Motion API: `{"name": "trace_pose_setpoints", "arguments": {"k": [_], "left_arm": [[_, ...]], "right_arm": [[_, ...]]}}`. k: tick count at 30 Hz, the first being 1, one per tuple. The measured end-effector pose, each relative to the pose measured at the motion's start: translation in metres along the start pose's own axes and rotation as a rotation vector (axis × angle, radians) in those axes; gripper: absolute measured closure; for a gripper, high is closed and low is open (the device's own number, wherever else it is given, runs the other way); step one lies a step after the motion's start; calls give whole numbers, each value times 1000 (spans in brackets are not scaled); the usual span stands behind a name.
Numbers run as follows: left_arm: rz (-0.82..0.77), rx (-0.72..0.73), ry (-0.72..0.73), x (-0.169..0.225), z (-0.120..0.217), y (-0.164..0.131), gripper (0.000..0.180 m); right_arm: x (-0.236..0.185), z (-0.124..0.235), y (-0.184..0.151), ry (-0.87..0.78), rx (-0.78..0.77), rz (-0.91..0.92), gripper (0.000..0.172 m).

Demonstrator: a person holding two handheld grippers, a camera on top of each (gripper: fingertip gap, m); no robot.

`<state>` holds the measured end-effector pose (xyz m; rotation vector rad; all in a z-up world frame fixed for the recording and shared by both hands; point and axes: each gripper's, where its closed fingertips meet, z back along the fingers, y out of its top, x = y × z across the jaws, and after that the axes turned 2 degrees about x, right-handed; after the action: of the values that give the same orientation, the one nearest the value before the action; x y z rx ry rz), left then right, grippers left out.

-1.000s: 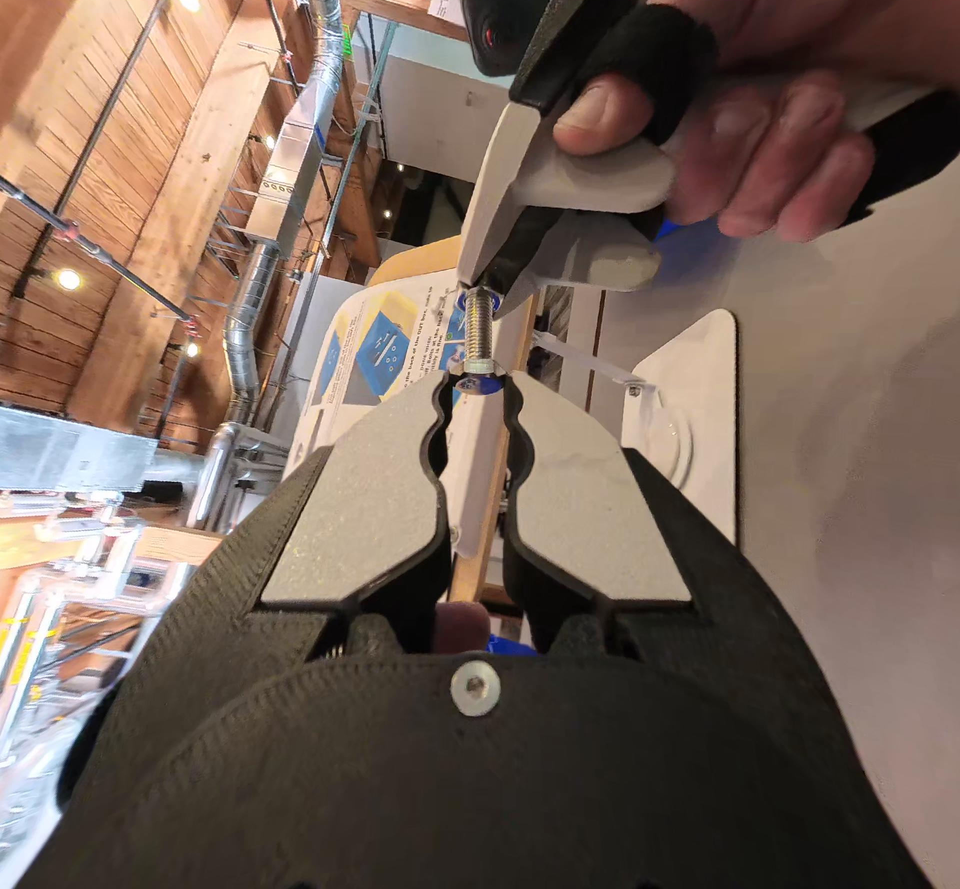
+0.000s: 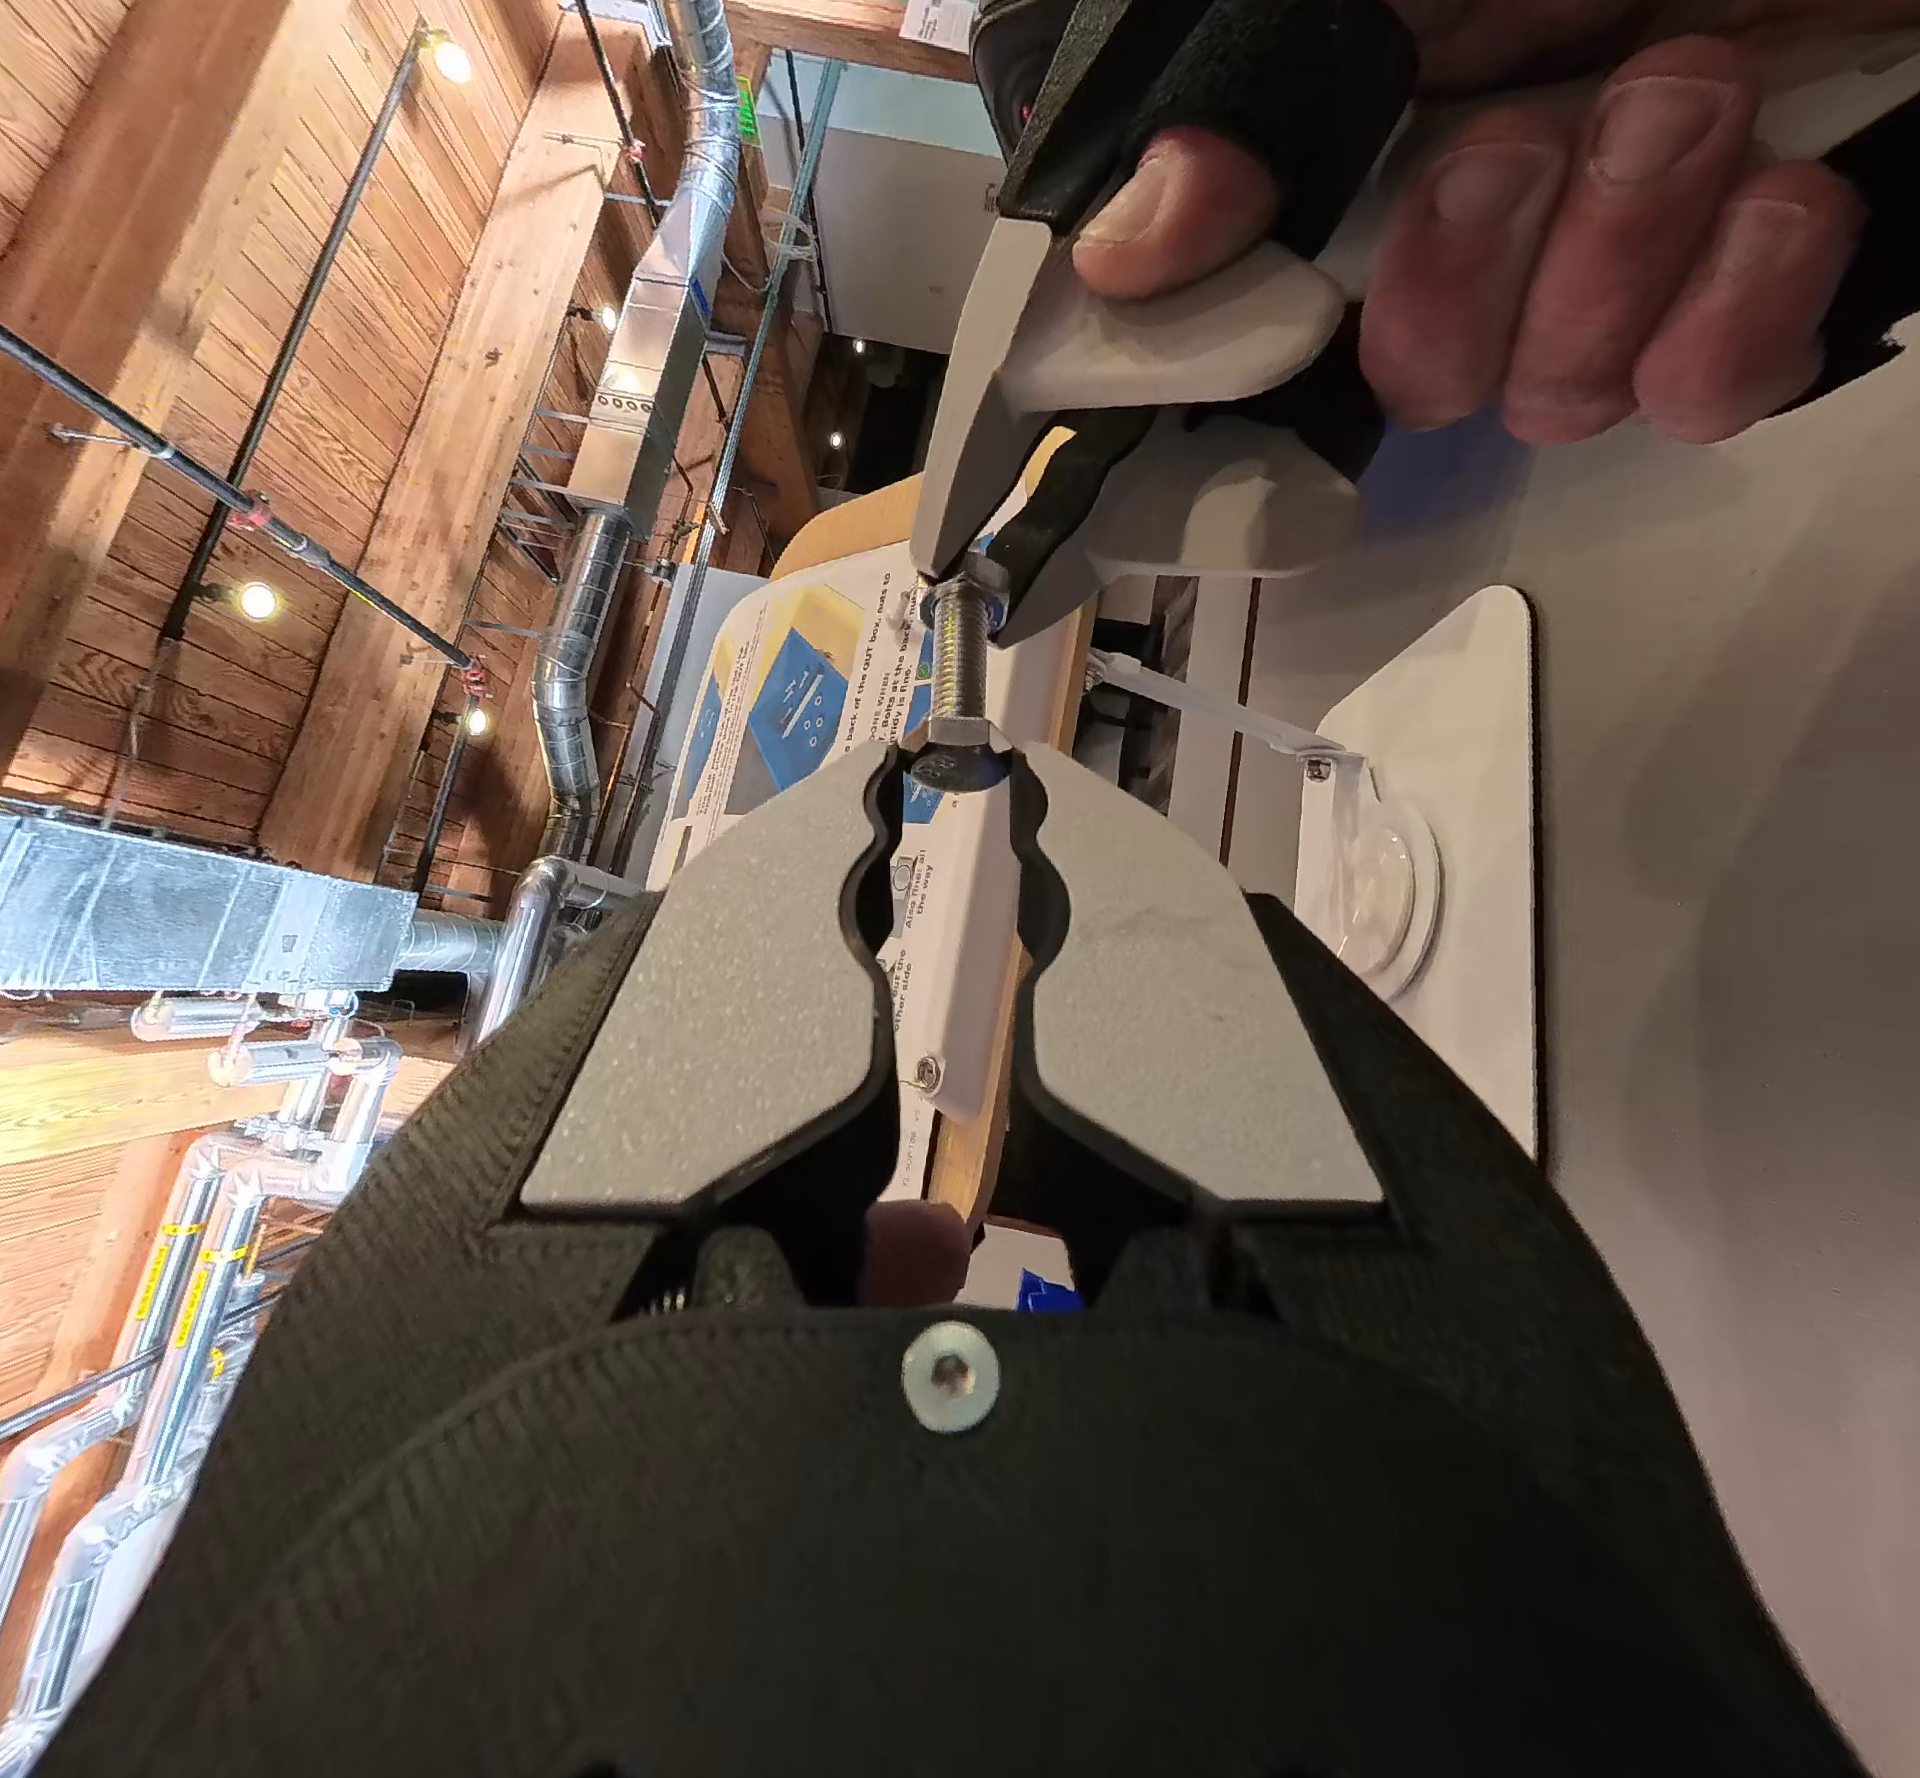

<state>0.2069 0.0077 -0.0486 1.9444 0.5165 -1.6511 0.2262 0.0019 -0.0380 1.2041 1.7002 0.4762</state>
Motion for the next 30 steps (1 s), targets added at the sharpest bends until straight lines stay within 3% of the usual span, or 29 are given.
{"name": "trace_pose_setpoints", "arguments": {"k": [14, 22, 25, 30], "left_arm": [[34, 18, -19, 1, 1, -1, 160], [111, 39, -51, 3, 1, -1, 151], [291, 83, -114, 4, 1, -1, 138], [841, 257, -309, 0, 8, 6, 133]], "right_arm": [[-1, -1, -1, 5, 0, 5, 155], [-1, 0, 1, 7, 16, 12, 155], [-2, 1, 3, 9, 15, 30, 155], [-6, 3, 6, 8, -16, 117, 155]]}}
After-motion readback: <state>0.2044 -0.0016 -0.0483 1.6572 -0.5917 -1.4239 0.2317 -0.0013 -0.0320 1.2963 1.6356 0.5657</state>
